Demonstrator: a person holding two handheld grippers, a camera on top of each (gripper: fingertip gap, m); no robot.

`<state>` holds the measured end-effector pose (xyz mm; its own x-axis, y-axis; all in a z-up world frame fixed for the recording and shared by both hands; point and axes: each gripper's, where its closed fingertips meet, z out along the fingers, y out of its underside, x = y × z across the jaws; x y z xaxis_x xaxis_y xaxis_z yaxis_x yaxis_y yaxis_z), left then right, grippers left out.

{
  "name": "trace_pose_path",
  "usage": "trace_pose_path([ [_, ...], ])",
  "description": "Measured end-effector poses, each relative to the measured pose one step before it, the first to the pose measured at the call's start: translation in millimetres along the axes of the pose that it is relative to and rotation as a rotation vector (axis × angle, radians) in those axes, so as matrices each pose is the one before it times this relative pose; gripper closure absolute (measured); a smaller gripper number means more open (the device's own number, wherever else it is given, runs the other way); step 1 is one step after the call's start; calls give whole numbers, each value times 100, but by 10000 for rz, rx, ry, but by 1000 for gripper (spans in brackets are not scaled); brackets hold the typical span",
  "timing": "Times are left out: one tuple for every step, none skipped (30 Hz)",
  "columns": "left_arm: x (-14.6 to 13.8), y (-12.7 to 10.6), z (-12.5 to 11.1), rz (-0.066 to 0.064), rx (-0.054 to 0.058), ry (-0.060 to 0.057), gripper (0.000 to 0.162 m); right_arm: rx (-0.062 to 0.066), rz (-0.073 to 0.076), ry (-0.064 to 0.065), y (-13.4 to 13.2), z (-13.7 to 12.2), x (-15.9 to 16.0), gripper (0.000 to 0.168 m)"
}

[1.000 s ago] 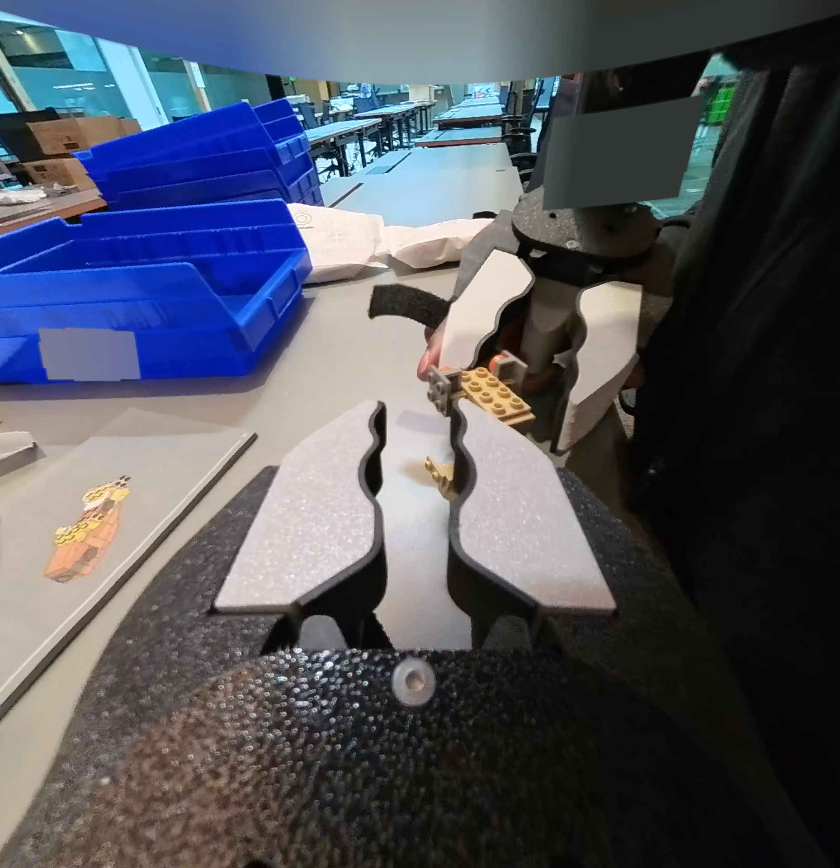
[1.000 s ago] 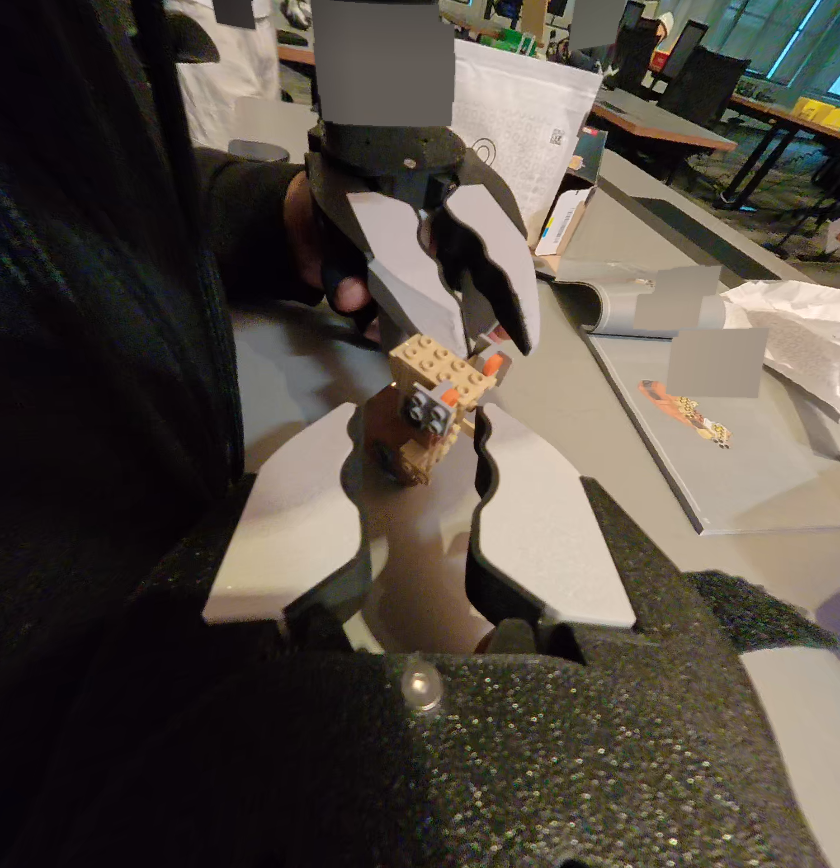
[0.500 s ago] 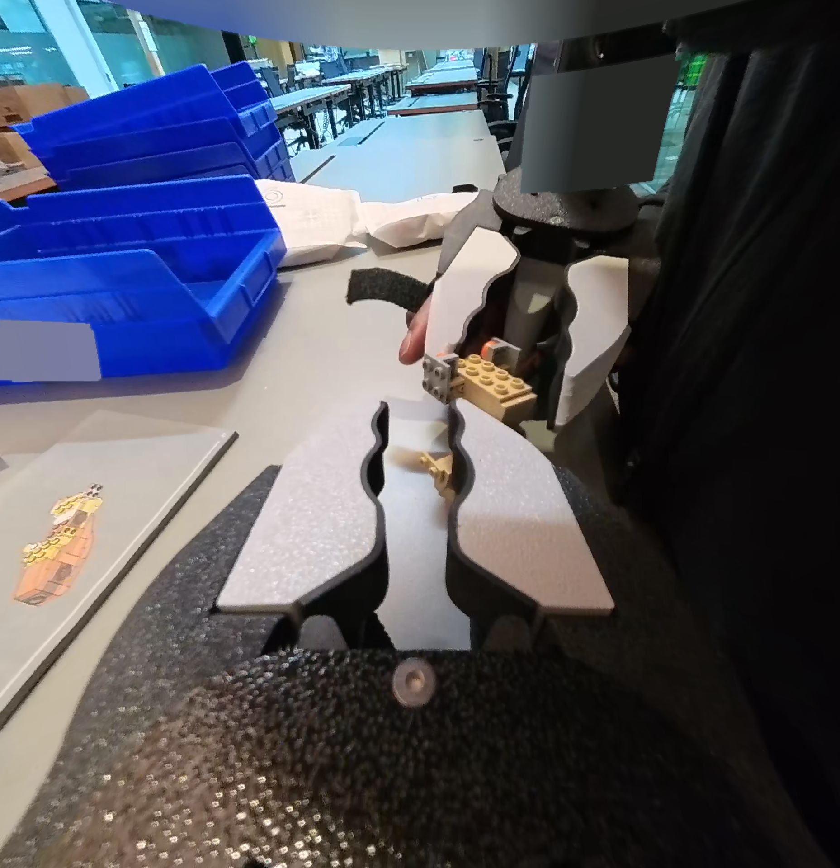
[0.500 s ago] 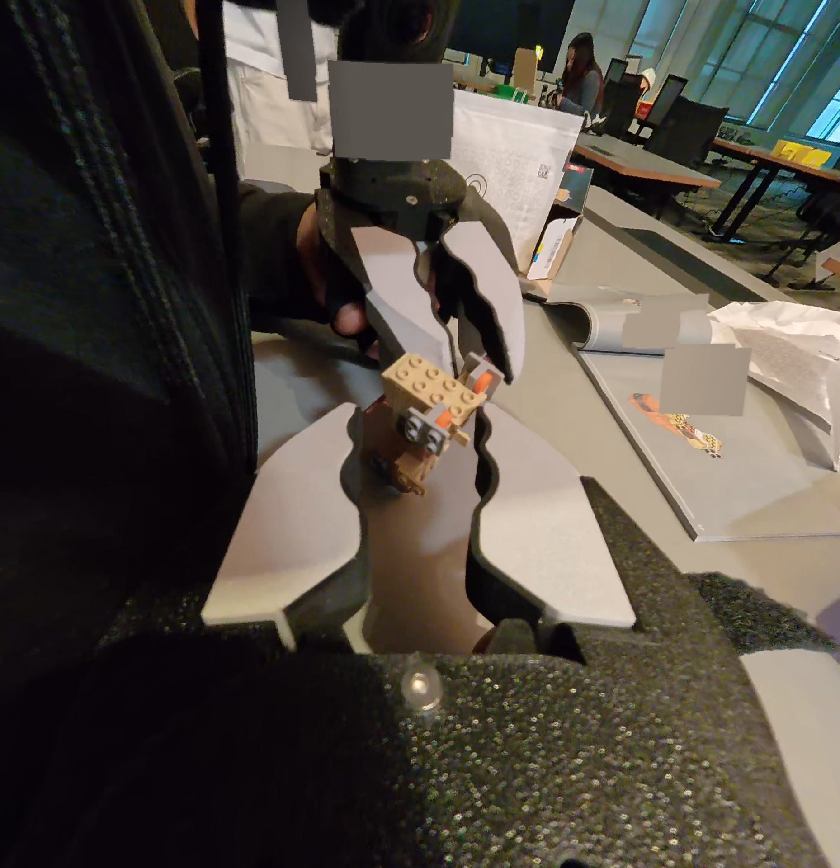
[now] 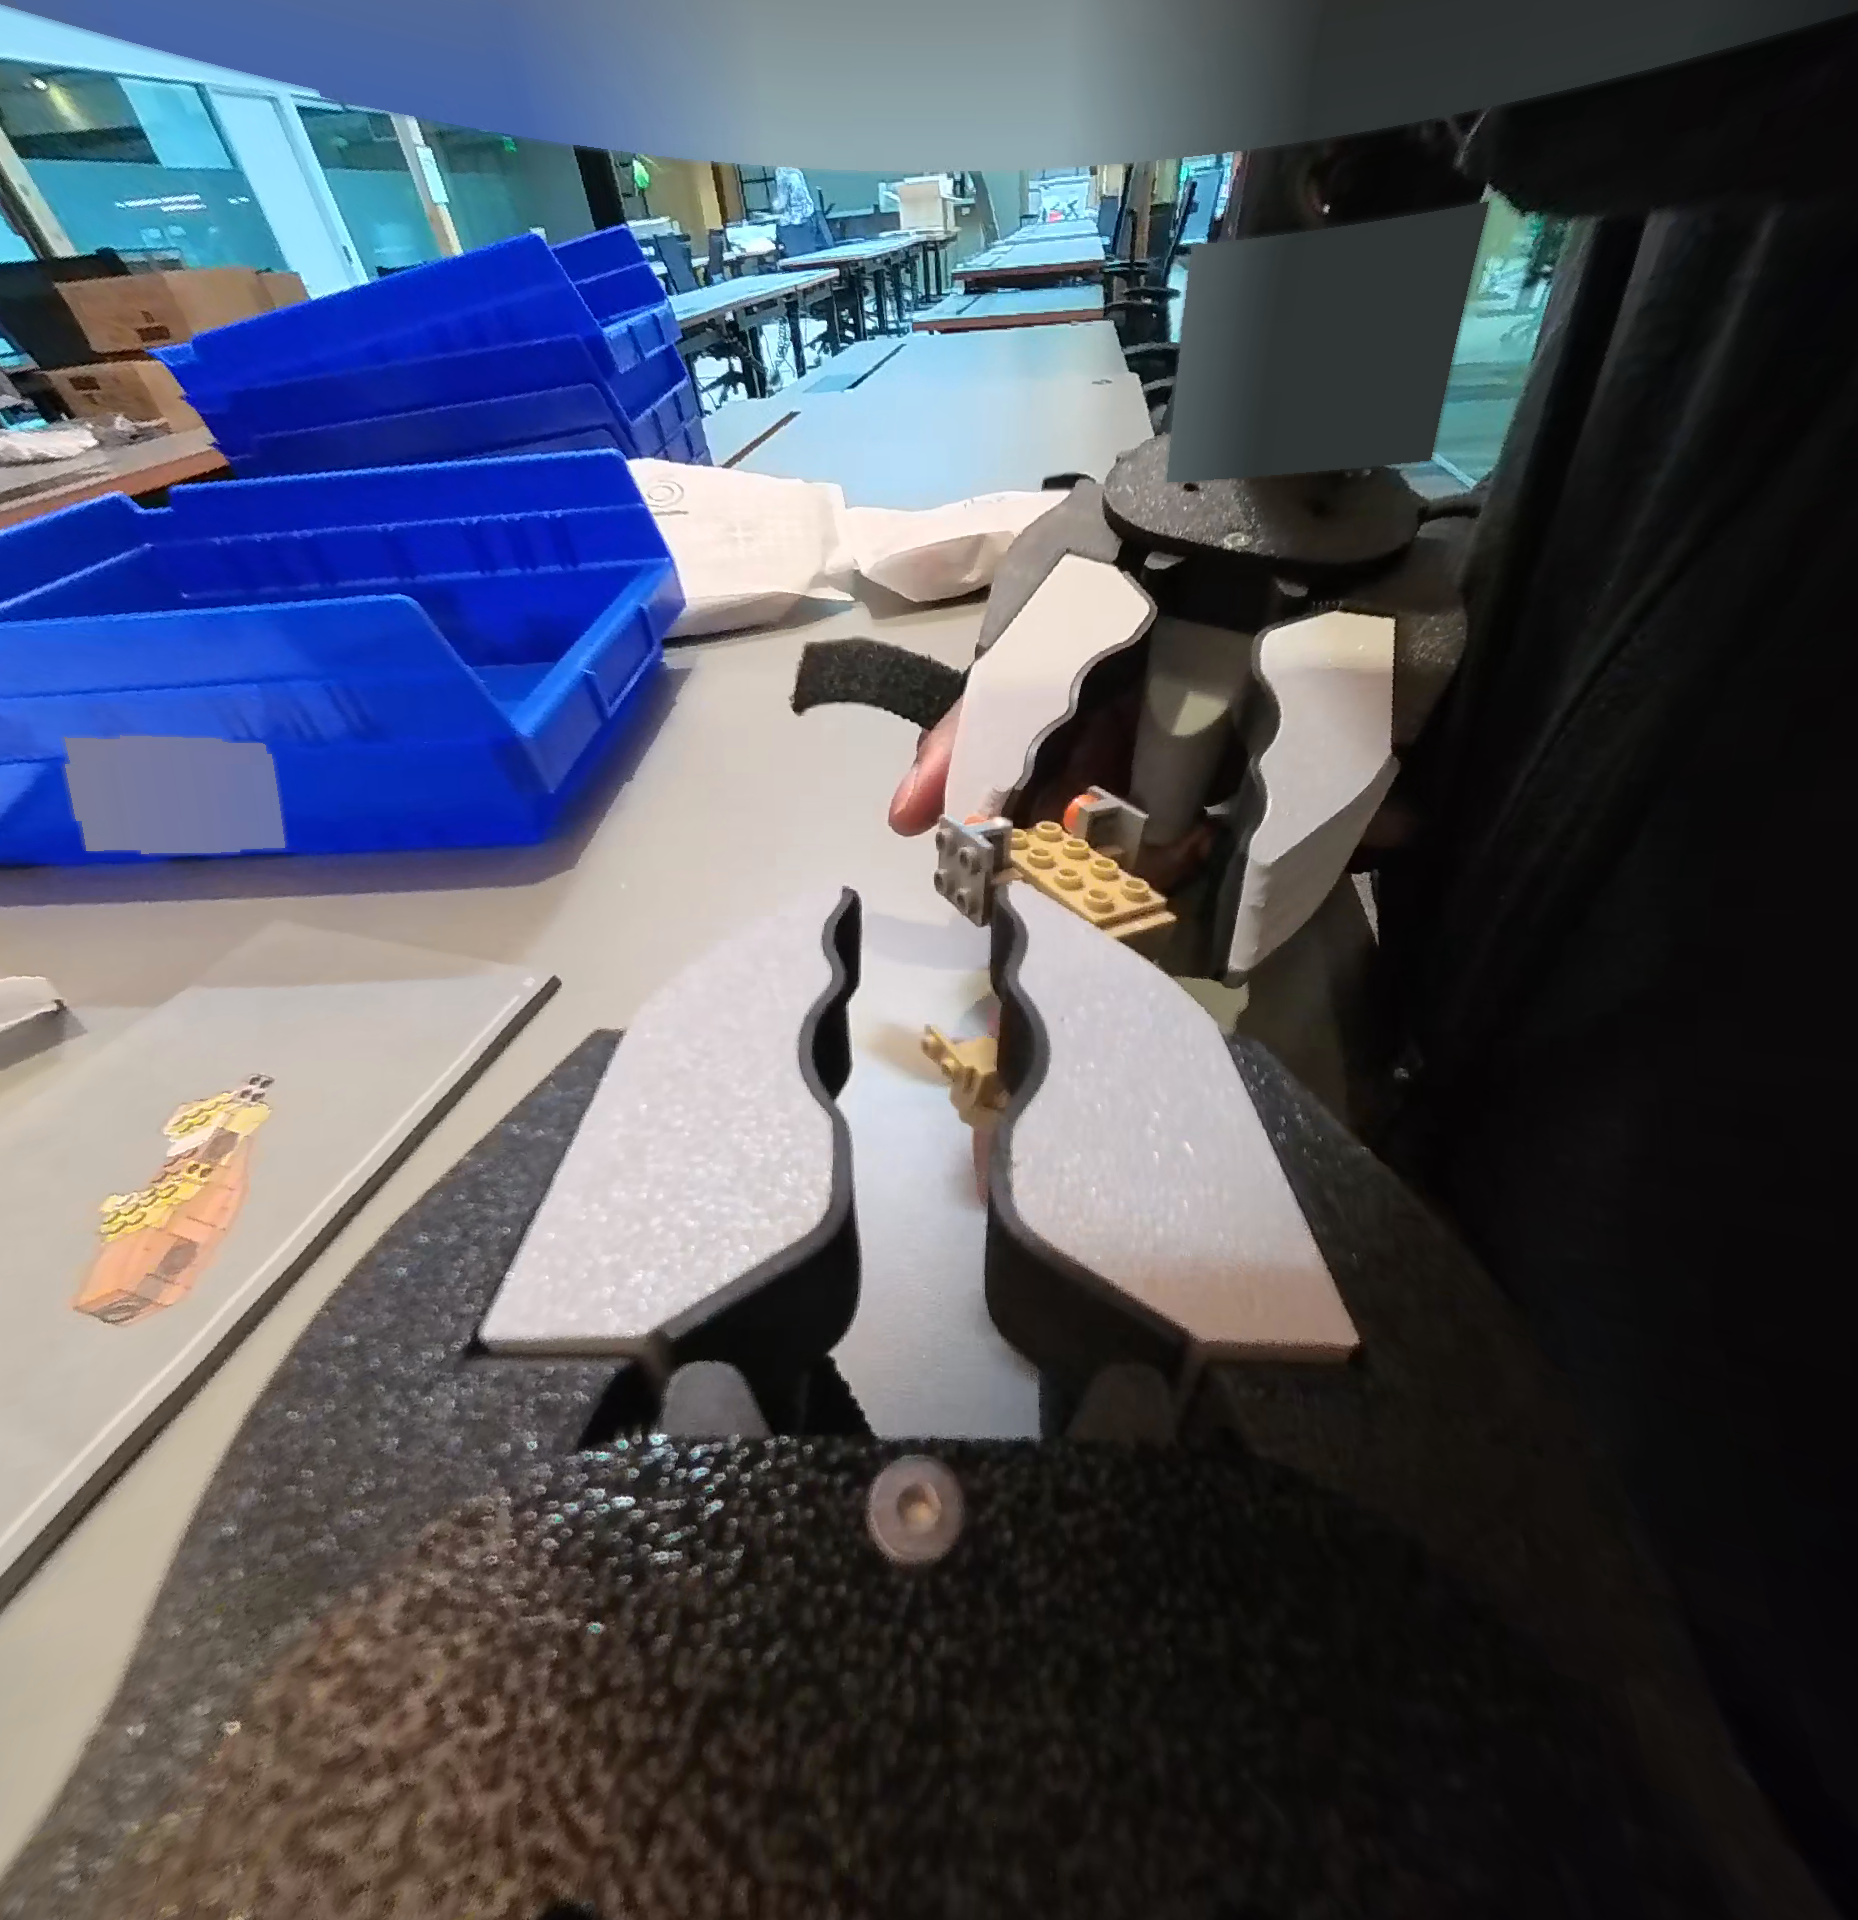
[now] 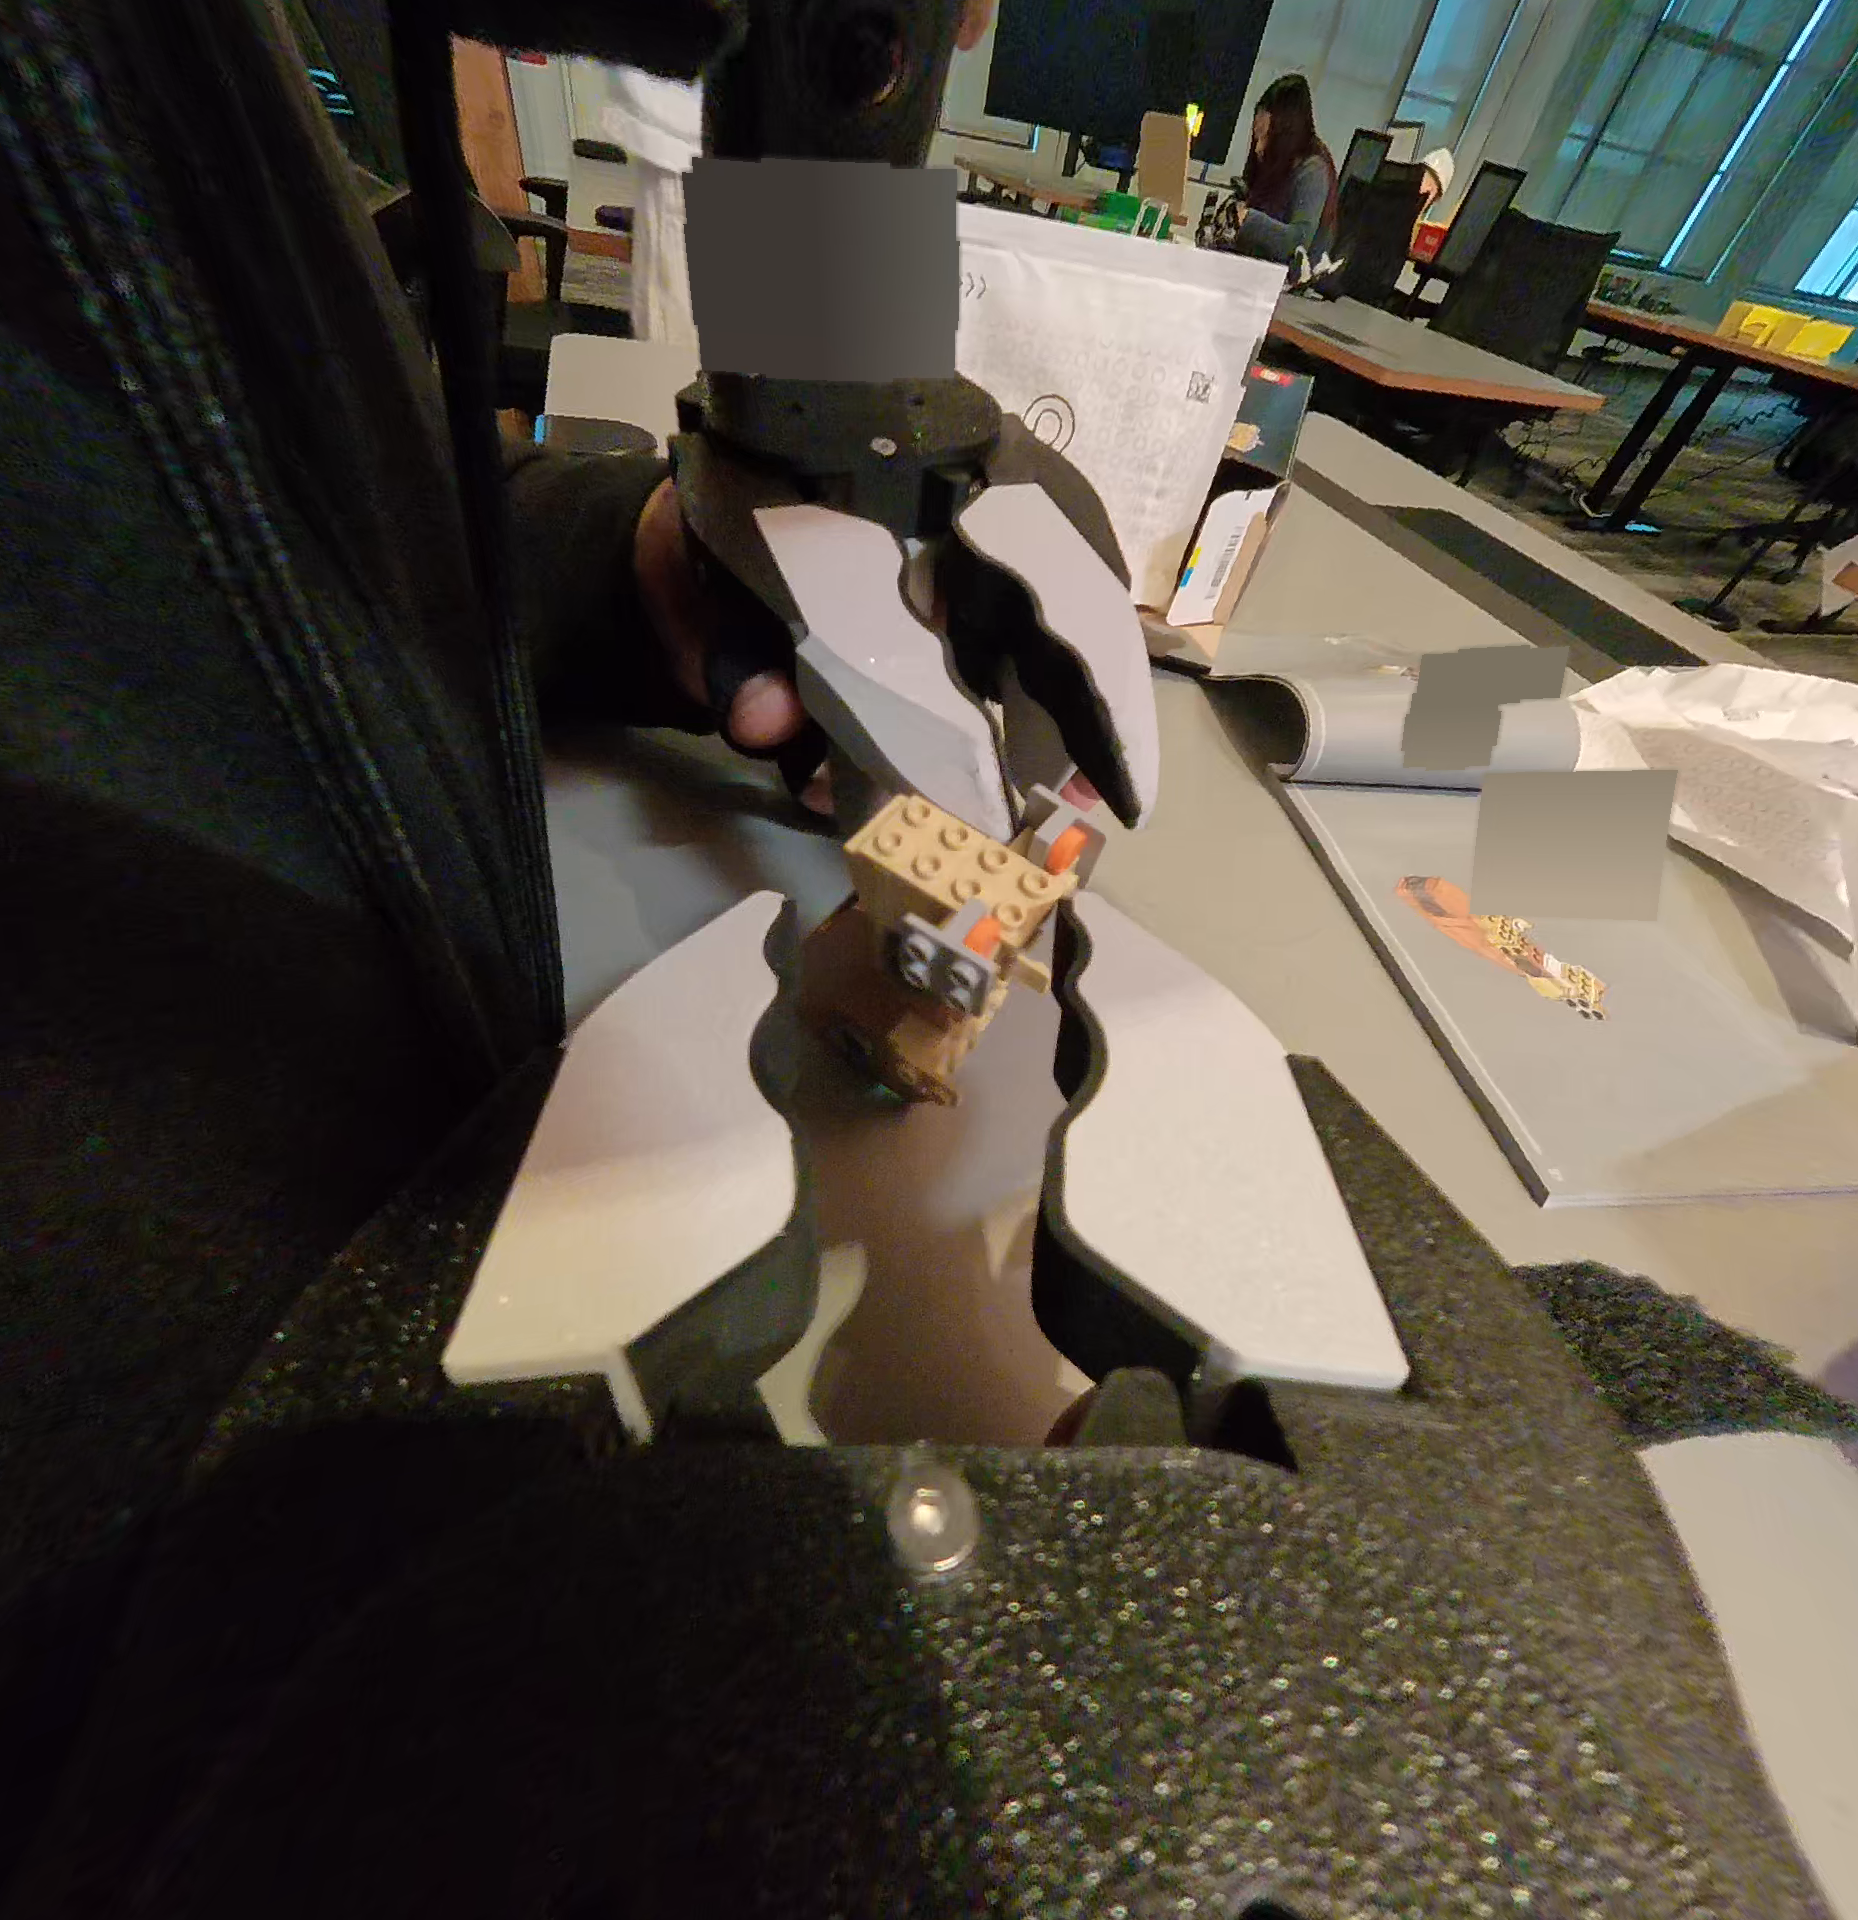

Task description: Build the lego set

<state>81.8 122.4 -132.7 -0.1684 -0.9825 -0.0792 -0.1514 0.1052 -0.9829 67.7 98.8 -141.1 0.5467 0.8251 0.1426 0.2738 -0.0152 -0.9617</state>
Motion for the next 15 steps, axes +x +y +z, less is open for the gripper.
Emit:
trace_pose_path([
  [33, -29, 15, 24, 16, -31, 139, 0, -17, 5, -9, -3, 20, 121],
  [15, -25, 21, 25, 13, -35, 139, 0, 5, 5, -4, -7, 32, 122],
  [-7, -7, 26, 26, 6, -43, 140, 3, 31, 4, -8, 1, 20, 122],
  [-15, -7, 1, 37, 1, -46, 140, 3, 42, 2, -6, -1, 24, 122],
  [-30, -5, 8, 35, -2, -57, 140, -8, 38, 4, 2, 1, 10, 122],
  [-10, 4, 1, 35, -1, -44, 140, -17, 28, 1, -1, 3, -6, 122],
  [-13, 0, -7, 40, 3, -45, 140, -17, 26, -2, 0, 2, -8, 121],
  [-35, 4, 8, 36, -1, -54, 140, -13, 35, 3, 9, -3, 10, 121],
  [-28, -7, 7, 43, -2, -51, 140, -3, 51, 4, -2, 8, 22, 121],
  [-30, 11, 19, 53, -2, -47, 140, 6, 71, 3, 7, 17, 17, 121],
  [-26, -5, 13, 48, -3, -30, 140, 14, 85, 2, -8, 10, 28, 121],
  [-12, 9, 12, 26, -2, -10, 141, 13, 99, -8, -7, 13, 27, 121],
  [-38, 12, 11, 6, -9, -9, 141, 3, 107, -20, 4, 22, 29, 121],
  [-22, 9, 13, 5, -7, 3, 141, -6, 103, -28, -5, 6, 16, 120],
  [-32, 7, 14, 20, -8, -12, 141, -7, 97, -26, -5, 5, 24, 120],
])
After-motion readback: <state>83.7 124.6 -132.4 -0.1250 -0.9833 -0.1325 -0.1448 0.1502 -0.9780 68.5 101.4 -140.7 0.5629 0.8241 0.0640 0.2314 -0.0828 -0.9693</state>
